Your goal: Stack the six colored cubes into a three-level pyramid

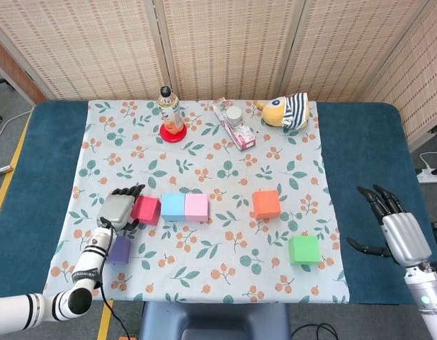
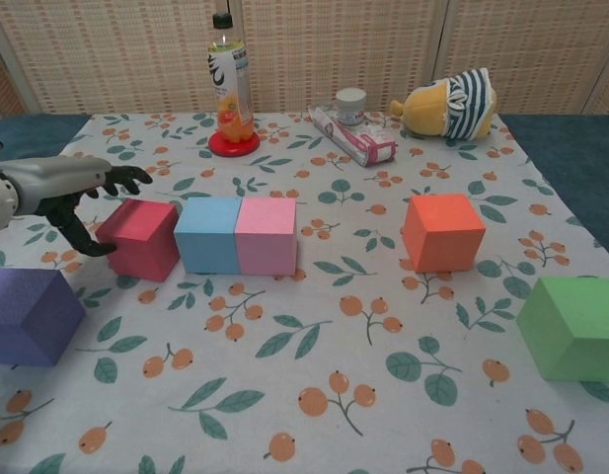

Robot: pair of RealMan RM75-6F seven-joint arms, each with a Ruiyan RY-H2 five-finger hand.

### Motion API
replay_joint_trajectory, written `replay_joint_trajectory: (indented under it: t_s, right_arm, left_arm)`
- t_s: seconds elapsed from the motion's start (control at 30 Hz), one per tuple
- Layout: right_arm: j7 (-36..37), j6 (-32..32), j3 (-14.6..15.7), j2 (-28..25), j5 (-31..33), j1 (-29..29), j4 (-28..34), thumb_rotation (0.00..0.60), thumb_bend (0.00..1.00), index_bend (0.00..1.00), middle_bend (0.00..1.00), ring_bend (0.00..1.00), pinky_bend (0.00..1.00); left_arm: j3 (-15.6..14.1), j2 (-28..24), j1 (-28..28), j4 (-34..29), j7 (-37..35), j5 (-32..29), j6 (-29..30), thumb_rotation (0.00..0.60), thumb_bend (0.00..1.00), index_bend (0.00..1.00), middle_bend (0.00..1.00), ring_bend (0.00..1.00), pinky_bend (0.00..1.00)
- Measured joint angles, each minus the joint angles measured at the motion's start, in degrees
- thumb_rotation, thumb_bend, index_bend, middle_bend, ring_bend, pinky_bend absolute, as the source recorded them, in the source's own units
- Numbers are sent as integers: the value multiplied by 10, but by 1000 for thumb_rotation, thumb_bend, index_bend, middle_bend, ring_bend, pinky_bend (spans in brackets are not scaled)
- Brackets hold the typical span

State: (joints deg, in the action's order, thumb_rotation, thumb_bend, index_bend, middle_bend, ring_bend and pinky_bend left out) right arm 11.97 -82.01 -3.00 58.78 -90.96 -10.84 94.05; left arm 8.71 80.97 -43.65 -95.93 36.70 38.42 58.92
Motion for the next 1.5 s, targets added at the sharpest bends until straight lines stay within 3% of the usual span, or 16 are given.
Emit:
replay_joint_trajectory:
  t_s: [0.23, 0.47, 0.57, 0.67, 0.8, 1.5]
  right_arm:
    - [2, -1, 0, 0, 0, 1, -3, 444, 94, 0, 129, 0, 112]
    - [-2, -2, 0, 0, 2, 3, 0, 445, 94, 0, 129, 0, 112]
    - [-3, -1, 0, 0, 4, 3, 1, 444, 95, 0, 129, 0, 112]
    - [-6, -2, 0, -1, 4, 4, 3, 444, 95, 0, 129, 0, 112]
    - [-7, -2, -1, -2, 4, 4, 5, 446, 95, 0, 129, 0, 112]
    - [-10, -4, 0, -5, 5, 8, 9, 445, 95, 0, 129, 0, 112]
  left_arm:
    - [-15, -30, -6, -19, 2, 5, -19, 600, 342, 0, 26, 37, 131]
    - [-23, -38, -29, 12, 2, 2, -62, 600, 343, 0, 42, 28, 108]
    - [-23, -35, -35, 26, -7, 1, -71, 600, 342, 54, 129, 102, 110]
    - [-21, -28, -35, 35, -23, 8, -67, 600, 341, 196, 285, 239, 126]
    - [-21, -19, -32, 44, -42, 23, -59, 600, 340, 263, 360, 303, 138]
    - [-8, 29, -22, 40, -44, 8, 12, 600, 341, 209, 342, 312, 190]
